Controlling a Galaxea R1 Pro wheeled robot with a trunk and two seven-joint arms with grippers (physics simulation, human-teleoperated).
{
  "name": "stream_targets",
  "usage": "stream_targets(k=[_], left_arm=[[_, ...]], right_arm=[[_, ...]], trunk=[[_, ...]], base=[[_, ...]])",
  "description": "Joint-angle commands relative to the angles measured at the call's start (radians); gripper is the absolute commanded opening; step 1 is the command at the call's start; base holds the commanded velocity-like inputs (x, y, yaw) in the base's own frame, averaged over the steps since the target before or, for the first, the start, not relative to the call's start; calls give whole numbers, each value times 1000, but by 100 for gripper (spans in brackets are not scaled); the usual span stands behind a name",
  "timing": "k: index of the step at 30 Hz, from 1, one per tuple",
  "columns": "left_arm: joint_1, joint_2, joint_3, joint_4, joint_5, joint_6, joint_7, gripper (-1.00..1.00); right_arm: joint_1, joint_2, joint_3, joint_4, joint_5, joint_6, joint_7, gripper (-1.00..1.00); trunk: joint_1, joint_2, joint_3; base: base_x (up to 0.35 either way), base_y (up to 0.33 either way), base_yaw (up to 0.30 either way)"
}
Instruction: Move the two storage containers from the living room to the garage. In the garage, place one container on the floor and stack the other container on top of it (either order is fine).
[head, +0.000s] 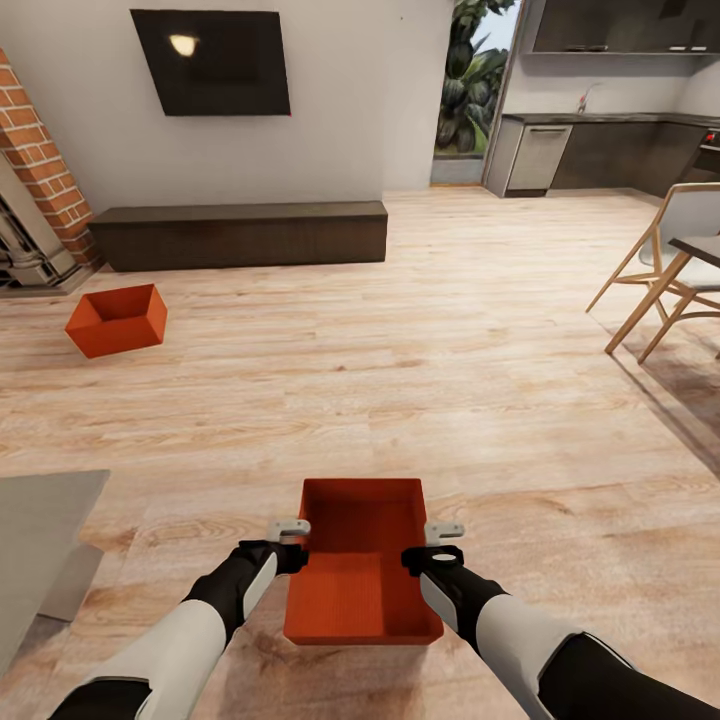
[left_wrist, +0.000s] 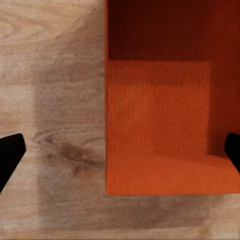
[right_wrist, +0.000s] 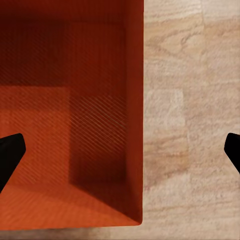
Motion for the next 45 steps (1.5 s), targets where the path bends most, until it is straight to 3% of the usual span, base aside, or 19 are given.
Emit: stream_targets(k=[1, 4, 9, 19, 32, 45], left_arm=[[0, 8, 0, -15, 3, 7, 3, 100], [1, 23, 0, -47, 4, 10, 1, 100], [1, 25, -3, -64, 3, 13, 1, 100], [2, 24, -4, -64, 3, 16, 1, 100], [2, 20, -5, -56, 3, 15, 1, 100], [2, 21, -6, -54, 1, 14, 1, 100]], right_arm=[[0, 0, 8, -2, -4, 7, -6, 100], [0, 0, 9, -2, -4, 7, -6, 100], [0, 0, 9, -2, -4, 7, -6, 100], [0, 0, 8, -2, -4, 7, -6, 100], [0, -11, 8, -2, -3, 7, -6, 100], [0, -11, 8, -2, -2, 6, -6, 100]], trunk=[[0, 0, -1], [0, 0, -1], [0, 0, -1], [38, -70, -32], [38, -70, -32], [88, -161, -73]], base=[[0, 0, 0], [0, 0, 0], [0, 0, 0], [0, 0, 0], [0, 0, 0], [0, 0, 0]])
